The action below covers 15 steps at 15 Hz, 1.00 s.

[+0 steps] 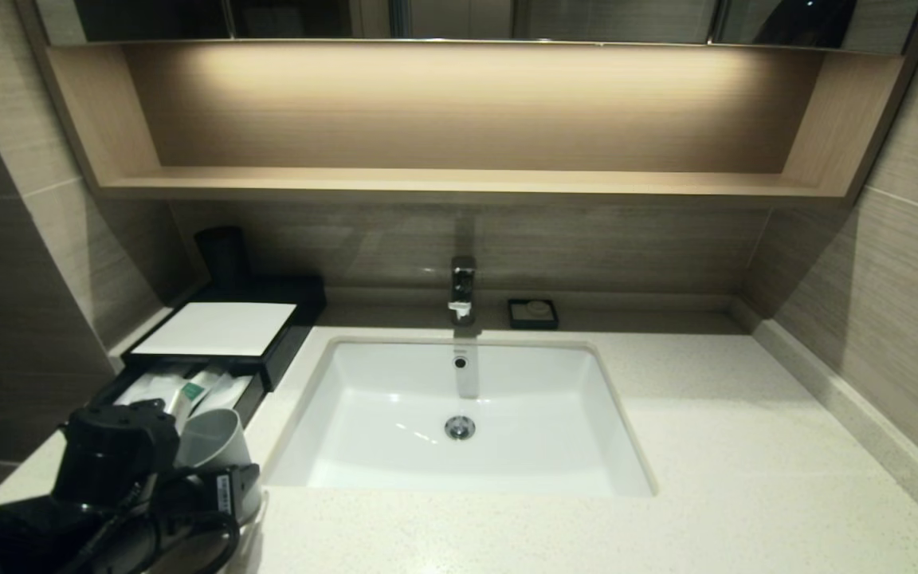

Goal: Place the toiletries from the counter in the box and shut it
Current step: Pick up the cup

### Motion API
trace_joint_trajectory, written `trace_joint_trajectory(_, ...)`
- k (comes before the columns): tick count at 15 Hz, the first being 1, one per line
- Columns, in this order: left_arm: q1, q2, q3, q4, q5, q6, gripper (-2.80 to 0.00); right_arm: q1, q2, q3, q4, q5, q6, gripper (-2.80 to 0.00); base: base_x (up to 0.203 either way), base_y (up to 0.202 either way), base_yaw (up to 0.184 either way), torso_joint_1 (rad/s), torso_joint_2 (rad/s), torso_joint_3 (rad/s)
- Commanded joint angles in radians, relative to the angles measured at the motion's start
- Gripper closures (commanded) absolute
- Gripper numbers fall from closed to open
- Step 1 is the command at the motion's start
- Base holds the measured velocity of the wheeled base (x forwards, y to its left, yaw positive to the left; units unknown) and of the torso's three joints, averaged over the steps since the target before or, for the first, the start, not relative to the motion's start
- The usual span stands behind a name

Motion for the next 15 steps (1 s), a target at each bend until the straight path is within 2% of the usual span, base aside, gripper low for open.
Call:
trace_joint_trajectory(1, 0.000, -0.039, 0.004, -0.005, 0.002, -0.001, 0.00, 0.000, -0.002, 0.002, -0.001, 0.000, 0.000, 0.00, 0.000, 0.000, 0.000, 0.000, 0.00, 0.000)
trace_joint_trajectory(10, 0.000, -0.178, 0.005, 0.013, 0.017, 0.015, 0.00, 0.000, 0.000, 0.002, -0.001, 0.000, 0.000, 0.00, 0.000, 0.000, 0.000, 0.000, 0.00, 0.000)
trace_joint_trajectory(15, 0.009, -0.212, -0.106, 0.095, 0.019, 0.037, 0.00, 0.001, -0.001, 0.002, -0.001, 0.000, 0.000, 0.00, 0.000, 0.000, 0.000, 0.000, 0.00, 0.000)
